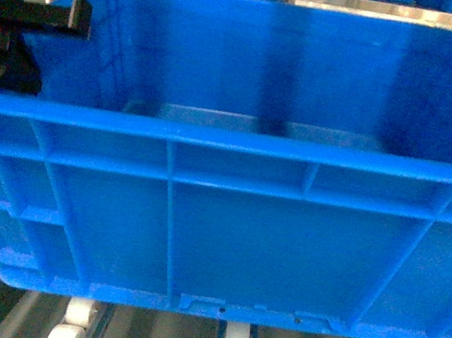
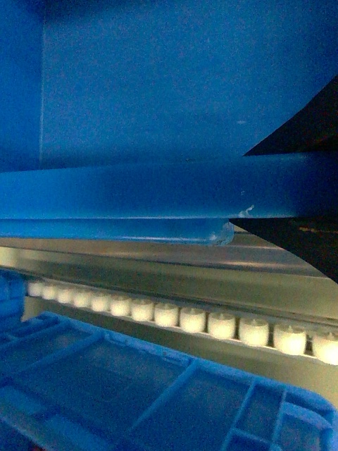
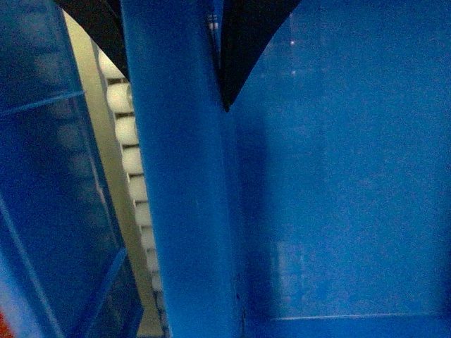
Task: Place box next to blue box on left shelf
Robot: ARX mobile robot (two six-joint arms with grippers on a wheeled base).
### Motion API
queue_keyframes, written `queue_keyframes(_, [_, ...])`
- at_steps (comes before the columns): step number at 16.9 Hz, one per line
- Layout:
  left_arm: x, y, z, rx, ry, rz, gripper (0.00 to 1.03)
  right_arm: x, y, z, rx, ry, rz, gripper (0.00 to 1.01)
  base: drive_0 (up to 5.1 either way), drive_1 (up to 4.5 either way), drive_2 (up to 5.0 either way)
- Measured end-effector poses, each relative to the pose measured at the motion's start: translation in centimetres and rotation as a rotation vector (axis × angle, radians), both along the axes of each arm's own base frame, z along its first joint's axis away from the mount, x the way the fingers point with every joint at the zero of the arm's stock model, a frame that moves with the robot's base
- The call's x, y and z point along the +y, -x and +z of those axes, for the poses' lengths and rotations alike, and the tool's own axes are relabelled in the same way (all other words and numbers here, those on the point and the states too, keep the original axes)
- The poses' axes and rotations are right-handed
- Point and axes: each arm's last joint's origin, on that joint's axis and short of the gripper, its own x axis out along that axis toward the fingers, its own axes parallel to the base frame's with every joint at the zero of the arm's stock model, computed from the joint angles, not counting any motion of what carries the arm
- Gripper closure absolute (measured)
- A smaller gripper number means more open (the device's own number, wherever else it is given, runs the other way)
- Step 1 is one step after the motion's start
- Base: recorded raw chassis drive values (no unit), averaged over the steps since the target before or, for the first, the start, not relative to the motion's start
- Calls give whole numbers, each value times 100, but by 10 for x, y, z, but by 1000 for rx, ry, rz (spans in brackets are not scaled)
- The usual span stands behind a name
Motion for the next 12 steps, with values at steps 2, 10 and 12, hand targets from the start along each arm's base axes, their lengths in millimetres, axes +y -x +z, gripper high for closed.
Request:
queue_keyframes(2, [1, 2, -20, 81, -28, 6, 96, 1, 1, -30, 97, -8, 6, 83, 0, 0, 0])
queue_keyframes(10, [-8, 5, -38, 124, -39, -68, 45, 7, -1, -38, 115, -63, 27, 35, 0, 0, 0])
queue_keyframes(12, [-10, 1, -36, 60, -16, -83, 25, 10, 0, -34, 94, -78, 30, 13, 0, 0, 0])
